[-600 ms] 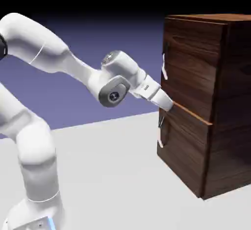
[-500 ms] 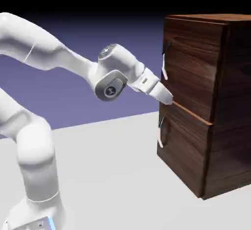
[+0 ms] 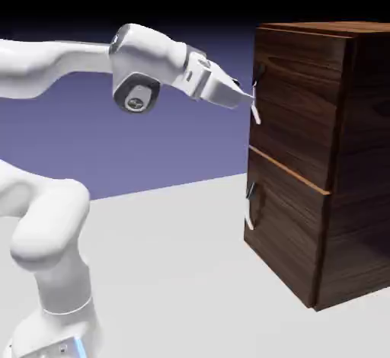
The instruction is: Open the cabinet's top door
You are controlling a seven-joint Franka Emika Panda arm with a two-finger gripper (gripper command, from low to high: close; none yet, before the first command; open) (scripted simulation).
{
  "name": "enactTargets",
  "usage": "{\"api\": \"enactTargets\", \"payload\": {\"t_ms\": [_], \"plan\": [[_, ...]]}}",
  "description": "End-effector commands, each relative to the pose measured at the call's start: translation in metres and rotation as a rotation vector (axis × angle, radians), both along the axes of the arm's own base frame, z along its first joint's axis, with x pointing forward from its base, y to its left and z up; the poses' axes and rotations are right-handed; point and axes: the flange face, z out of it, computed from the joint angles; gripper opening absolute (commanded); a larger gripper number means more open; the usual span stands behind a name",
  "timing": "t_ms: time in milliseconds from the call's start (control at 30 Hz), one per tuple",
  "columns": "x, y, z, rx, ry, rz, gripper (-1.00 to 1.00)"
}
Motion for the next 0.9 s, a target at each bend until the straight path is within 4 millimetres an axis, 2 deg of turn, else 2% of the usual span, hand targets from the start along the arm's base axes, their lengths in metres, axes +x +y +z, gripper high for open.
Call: {"api": "enactTargets", "payload": {"t_ms": [0,233,433,633,867], "plan": [[-0.003,0.005,0.004,0.002,-0.019,-0.003,0.0],[-0.018,0.044,0.019,-0.006,-0.143,-0.011,0.0],[-0.015,0.083,0.012,-0.038,-0.229,0.001,0.0],[0.004,0.118,-0.012,-0.087,-0.292,0.024,0.0],[0.046,0.142,-0.061,-0.156,-0.332,0.054,0.0]]}}
